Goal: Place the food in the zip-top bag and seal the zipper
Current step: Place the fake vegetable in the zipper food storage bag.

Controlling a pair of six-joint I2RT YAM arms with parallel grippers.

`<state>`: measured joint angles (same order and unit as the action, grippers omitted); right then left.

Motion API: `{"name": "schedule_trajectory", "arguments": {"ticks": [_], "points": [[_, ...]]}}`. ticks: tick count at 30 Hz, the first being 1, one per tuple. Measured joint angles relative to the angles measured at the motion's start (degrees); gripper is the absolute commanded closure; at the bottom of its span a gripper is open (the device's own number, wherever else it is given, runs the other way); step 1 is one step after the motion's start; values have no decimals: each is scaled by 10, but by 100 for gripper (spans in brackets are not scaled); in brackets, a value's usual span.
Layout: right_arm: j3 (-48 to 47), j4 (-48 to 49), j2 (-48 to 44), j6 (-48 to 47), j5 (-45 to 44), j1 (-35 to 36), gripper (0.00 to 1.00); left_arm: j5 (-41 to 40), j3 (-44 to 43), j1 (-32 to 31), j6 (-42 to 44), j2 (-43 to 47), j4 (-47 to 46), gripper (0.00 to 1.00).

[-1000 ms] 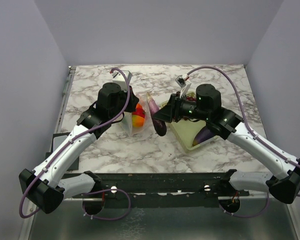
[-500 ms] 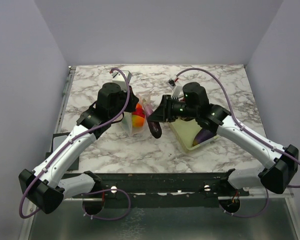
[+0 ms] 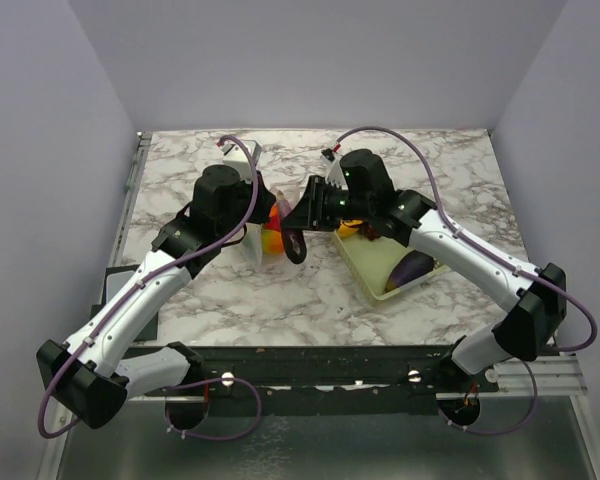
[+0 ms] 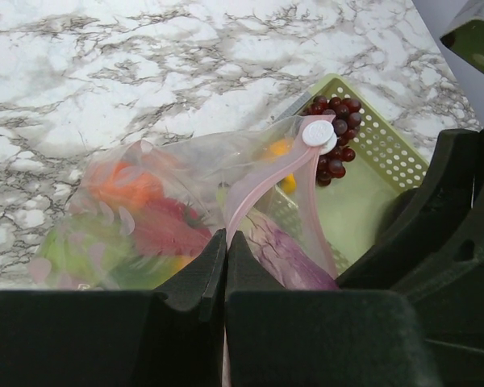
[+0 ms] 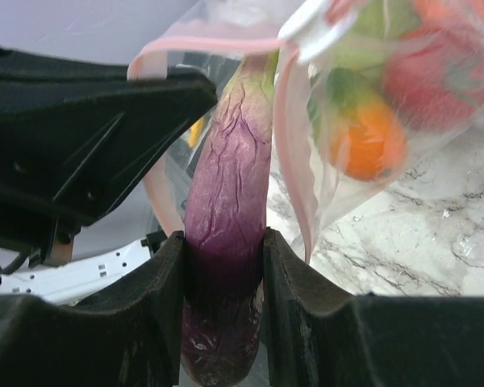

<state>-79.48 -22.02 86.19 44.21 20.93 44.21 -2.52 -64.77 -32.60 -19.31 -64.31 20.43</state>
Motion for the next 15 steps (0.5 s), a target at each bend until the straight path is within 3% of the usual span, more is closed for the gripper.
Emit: {"name": "schedule_trajectory", "arguments": {"ticks": [15], "points": [[-17,4,31,88,-82,0,80,2,0,0,0,1,0,100]]}}
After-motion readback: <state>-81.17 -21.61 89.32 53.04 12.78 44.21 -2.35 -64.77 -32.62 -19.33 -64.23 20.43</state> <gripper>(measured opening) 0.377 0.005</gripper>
